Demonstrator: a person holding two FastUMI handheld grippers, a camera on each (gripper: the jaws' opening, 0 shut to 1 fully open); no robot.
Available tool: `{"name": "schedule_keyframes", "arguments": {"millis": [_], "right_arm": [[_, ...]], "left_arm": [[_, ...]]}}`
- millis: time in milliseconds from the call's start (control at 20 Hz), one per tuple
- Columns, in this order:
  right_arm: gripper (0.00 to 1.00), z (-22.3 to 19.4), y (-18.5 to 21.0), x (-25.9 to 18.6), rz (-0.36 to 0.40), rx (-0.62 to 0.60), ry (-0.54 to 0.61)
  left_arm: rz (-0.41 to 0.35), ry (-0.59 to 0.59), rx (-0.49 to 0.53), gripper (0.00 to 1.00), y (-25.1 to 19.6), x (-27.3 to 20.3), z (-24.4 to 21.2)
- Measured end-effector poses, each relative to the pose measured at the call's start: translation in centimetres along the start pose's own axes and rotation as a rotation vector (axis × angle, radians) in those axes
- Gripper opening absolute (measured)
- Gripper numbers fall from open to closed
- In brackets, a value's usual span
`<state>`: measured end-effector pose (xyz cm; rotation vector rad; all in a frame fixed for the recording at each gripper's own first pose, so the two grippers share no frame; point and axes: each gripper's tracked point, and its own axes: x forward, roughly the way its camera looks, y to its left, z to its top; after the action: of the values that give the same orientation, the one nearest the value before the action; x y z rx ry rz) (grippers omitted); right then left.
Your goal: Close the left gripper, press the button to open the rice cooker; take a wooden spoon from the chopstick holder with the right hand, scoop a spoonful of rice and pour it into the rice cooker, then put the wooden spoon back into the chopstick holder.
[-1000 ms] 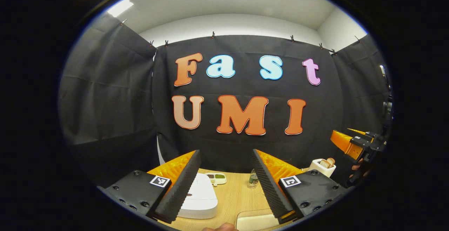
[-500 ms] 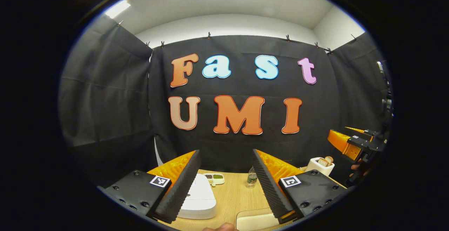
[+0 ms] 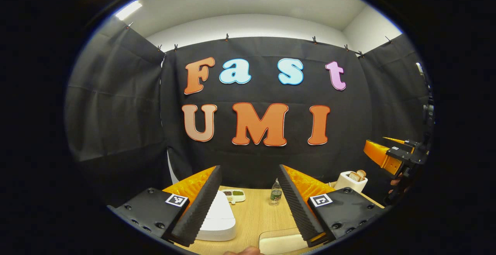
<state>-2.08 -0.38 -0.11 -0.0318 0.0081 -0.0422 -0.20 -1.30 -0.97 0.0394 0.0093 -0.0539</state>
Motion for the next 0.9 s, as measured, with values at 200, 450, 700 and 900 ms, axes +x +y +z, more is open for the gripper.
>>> {"name": "schedule_keyframes", "arguments": {"millis": [200, 450, 700, 900], "right_arm": [[0.92, -0.6, -0.3, 0.0, -0.006, 0.015, 0.02], [0.92, -0.6, -0.2, 0.3, -0.011, 0.014, 0.021], [0.92, -1.1, 0.0, 0.7, -0.009, -0.002, 0.027], [0.92, -1.6, 0.0, 0.7, -0.016, -0.015, 0.031]], "left_arm": [[0.018, 0.006, -0.003, 0.97, 0.8, 0.1, -0.2], [0.076, 0.019, -0.025, 0.98, 3.4, 0.3, -0.3], [0.195, 0.087, 0.032, 0.58, 8.1, 1.3, -1.9], [0.278, 0.186, 0.032, 0.03, 11.2, 2.7, -4.5]]}}
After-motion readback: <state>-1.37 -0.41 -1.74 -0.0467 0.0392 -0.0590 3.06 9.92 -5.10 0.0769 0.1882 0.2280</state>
